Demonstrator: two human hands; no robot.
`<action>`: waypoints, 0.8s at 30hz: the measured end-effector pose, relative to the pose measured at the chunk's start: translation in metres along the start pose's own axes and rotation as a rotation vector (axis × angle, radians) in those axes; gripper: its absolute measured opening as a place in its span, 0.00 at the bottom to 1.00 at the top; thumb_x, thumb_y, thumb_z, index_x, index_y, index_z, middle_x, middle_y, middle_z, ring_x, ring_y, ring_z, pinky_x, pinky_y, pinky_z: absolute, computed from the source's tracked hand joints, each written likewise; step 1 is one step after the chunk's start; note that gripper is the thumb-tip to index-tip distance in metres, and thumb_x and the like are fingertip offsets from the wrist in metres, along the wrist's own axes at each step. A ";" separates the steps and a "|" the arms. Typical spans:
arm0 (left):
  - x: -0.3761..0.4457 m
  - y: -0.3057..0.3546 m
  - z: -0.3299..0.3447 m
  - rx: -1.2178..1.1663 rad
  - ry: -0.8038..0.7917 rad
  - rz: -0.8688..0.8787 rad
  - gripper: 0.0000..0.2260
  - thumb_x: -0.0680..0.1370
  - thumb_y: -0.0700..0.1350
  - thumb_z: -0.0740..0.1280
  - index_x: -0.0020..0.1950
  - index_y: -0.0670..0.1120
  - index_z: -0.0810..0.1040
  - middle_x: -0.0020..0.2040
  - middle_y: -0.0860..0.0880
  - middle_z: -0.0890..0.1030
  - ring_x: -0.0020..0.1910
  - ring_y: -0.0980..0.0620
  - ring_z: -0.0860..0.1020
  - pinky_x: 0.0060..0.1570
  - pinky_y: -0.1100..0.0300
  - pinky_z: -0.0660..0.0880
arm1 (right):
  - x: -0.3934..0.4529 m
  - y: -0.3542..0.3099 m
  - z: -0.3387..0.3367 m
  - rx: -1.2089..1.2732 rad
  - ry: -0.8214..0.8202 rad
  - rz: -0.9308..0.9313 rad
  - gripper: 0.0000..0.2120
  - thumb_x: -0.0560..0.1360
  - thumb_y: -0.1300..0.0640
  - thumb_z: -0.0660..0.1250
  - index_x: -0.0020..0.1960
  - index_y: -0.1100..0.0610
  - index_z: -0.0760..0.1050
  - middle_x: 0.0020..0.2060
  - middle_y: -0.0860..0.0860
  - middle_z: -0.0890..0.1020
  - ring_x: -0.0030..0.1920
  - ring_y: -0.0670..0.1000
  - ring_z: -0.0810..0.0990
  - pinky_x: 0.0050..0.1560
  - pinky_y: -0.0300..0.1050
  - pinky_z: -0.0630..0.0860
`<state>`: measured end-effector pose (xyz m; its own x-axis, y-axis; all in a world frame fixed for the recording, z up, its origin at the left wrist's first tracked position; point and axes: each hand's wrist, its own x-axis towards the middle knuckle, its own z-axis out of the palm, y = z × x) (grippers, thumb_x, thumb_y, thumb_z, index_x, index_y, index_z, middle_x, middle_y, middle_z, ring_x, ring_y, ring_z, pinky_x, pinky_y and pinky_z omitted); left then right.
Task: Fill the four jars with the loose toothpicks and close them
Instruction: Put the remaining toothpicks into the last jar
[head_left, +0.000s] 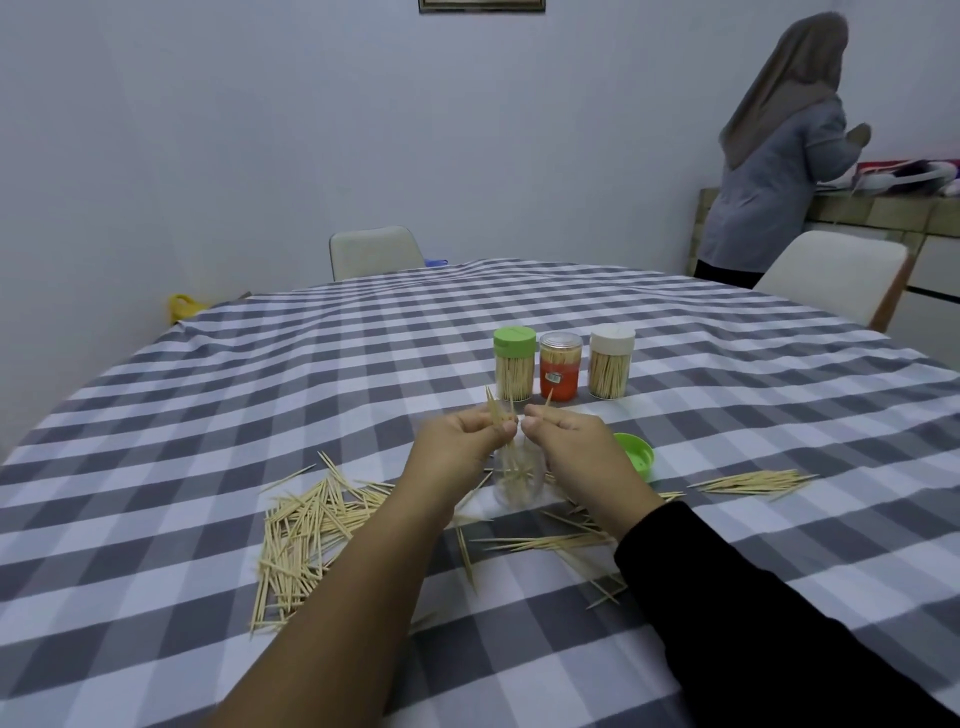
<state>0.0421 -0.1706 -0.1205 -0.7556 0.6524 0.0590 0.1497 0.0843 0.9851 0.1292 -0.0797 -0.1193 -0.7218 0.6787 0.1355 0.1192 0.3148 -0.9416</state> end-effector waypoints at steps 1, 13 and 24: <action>0.000 0.000 0.000 0.010 -0.003 0.000 0.04 0.77 0.44 0.68 0.48 0.49 0.83 0.41 0.58 0.81 0.40 0.64 0.76 0.28 0.77 0.68 | -0.001 -0.001 -0.001 -0.020 -0.015 -0.005 0.15 0.79 0.58 0.61 0.63 0.63 0.75 0.61 0.56 0.79 0.57 0.49 0.76 0.58 0.41 0.69; -0.002 0.007 -0.012 0.174 0.042 -0.005 0.17 0.79 0.55 0.62 0.64 0.50 0.77 0.64 0.50 0.76 0.52 0.55 0.70 0.46 0.62 0.68 | -0.003 -0.009 -0.010 -0.033 -0.029 -0.013 0.17 0.81 0.53 0.57 0.67 0.55 0.72 0.55 0.47 0.77 0.57 0.48 0.74 0.62 0.45 0.69; -0.012 -0.004 -0.032 0.718 -0.008 0.012 0.09 0.78 0.46 0.62 0.41 0.47 0.78 0.41 0.49 0.76 0.38 0.52 0.73 0.41 0.58 0.72 | -0.009 0.010 -0.080 -0.651 -0.144 0.128 0.13 0.79 0.61 0.60 0.60 0.56 0.79 0.58 0.51 0.80 0.50 0.49 0.76 0.49 0.37 0.67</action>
<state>0.0307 -0.2030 -0.1202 -0.7468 0.6618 0.0650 0.5427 0.5502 0.6346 0.1910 -0.0294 -0.1053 -0.7532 0.6560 -0.0494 0.5632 0.6041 -0.5638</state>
